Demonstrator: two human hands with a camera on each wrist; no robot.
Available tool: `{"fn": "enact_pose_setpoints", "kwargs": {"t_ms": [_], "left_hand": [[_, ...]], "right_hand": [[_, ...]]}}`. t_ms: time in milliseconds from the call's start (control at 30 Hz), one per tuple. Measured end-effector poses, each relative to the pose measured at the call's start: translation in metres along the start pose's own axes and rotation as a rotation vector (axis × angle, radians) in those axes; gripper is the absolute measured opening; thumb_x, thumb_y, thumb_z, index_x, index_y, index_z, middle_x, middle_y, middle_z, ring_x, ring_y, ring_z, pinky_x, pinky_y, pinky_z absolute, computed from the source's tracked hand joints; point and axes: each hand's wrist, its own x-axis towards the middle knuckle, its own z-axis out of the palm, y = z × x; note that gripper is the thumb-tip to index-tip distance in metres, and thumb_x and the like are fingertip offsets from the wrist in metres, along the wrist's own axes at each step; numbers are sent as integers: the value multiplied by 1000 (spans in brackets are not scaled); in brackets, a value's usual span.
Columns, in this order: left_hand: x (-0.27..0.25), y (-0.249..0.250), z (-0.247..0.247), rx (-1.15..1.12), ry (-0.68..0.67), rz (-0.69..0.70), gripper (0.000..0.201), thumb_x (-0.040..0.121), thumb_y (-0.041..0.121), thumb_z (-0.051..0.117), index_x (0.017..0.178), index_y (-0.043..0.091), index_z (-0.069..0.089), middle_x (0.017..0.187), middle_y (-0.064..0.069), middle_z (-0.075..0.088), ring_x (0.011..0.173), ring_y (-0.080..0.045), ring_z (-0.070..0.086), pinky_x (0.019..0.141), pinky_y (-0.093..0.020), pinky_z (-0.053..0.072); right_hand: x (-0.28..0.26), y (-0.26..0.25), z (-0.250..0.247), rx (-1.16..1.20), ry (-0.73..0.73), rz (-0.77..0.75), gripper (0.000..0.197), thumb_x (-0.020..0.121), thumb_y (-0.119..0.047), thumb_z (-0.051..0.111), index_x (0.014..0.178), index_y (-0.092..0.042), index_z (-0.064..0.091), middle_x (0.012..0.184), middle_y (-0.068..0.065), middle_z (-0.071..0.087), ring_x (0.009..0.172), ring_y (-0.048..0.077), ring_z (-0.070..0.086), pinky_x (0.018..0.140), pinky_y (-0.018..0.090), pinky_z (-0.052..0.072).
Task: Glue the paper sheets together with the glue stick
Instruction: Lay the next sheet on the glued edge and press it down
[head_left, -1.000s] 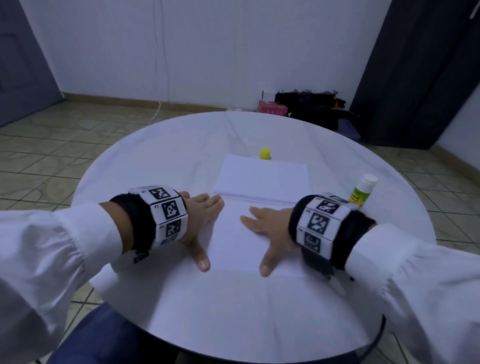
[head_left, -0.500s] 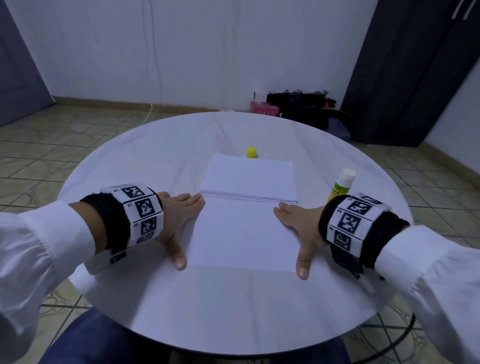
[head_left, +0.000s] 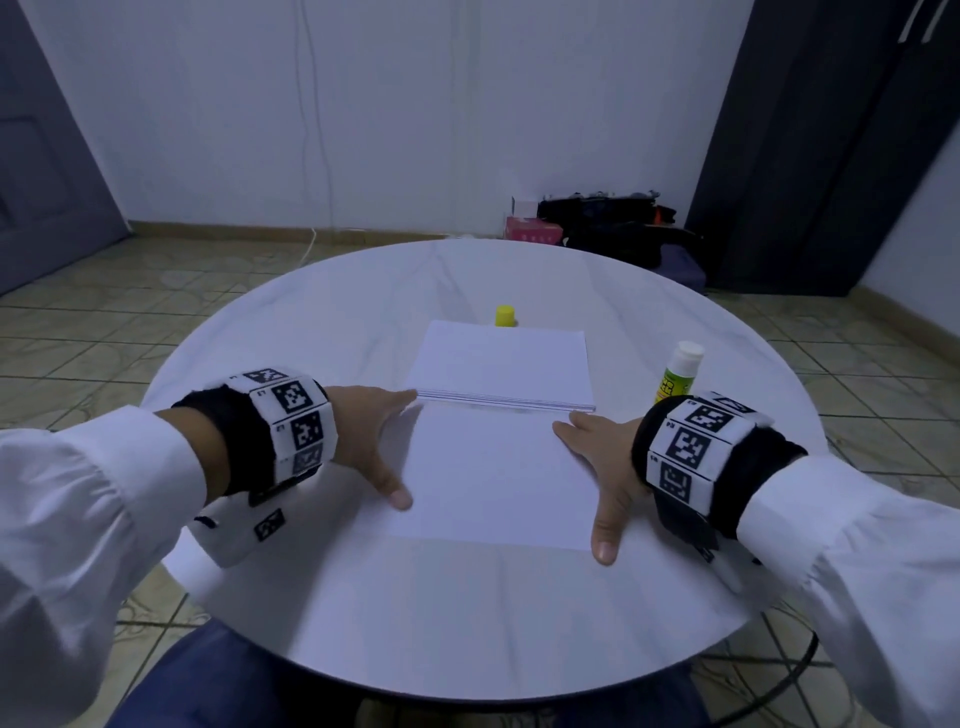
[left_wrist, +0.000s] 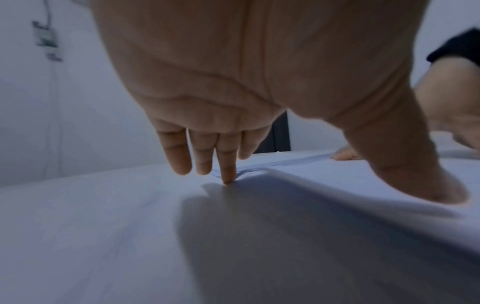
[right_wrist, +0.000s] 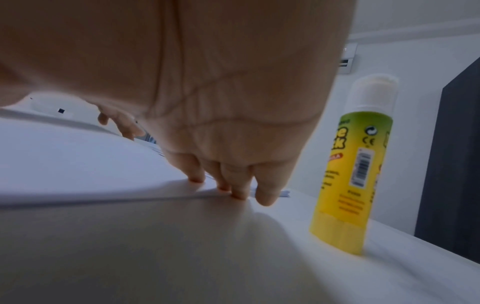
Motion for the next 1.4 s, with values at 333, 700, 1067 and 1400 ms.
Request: {"fn": "enact_pose_setpoints", "kwargs": {"t_ms": [333, 700, 1067, 1400], "left_hand": [[-16, -2, 7, -770, 30, -20, 80, 85, 4, 69, 147, 32, 29, 109, -7, 55, 93, -28, 65, 80, -35, 58], [-36, -23, 7, -1053, 264, 21, 35, 82, -12, 64, 79, 20, 76, 75, 4, 74, 60, -7, 67, 56, -14, 52], [44, -7, -47, -480, 131, -62, 56, 83, 33, 72, 135, 27, 51, 123, -1, 56, 113, -16, 54, 93, -21, 41], [92, 12, -43, -186, 126, -101, 97, 71, 50, 78, 147, 17, 28, 146, -2, 42, 132, -22, 42, 107, -34, 37]], "right_hand": [[-5, -3, -1, 76, -48, 35, 134, 61, -49, 83, 149, -29, -17, 158, 1, -17, 147, 19, -5, 116, 44, 10], [-22, -1, -7, 490, 156, 101, 44, 81, -32, 71, 119, -12, 61, 111, 3, 61, 89, 16, 49, 73, 25, 44], [36, 7, -39, 849, 313, 322, 50, 81, -25, 70, 124, -5, 57, 128, 12, 56, 118, 26, 54, 65, 20, 42], [69, 9, -52, 528, 217, 369, 29, 69, -34, 76, 64, -19, 52, 77, -10, 59, 64, 9, 54, 48, 18, 35]]}}
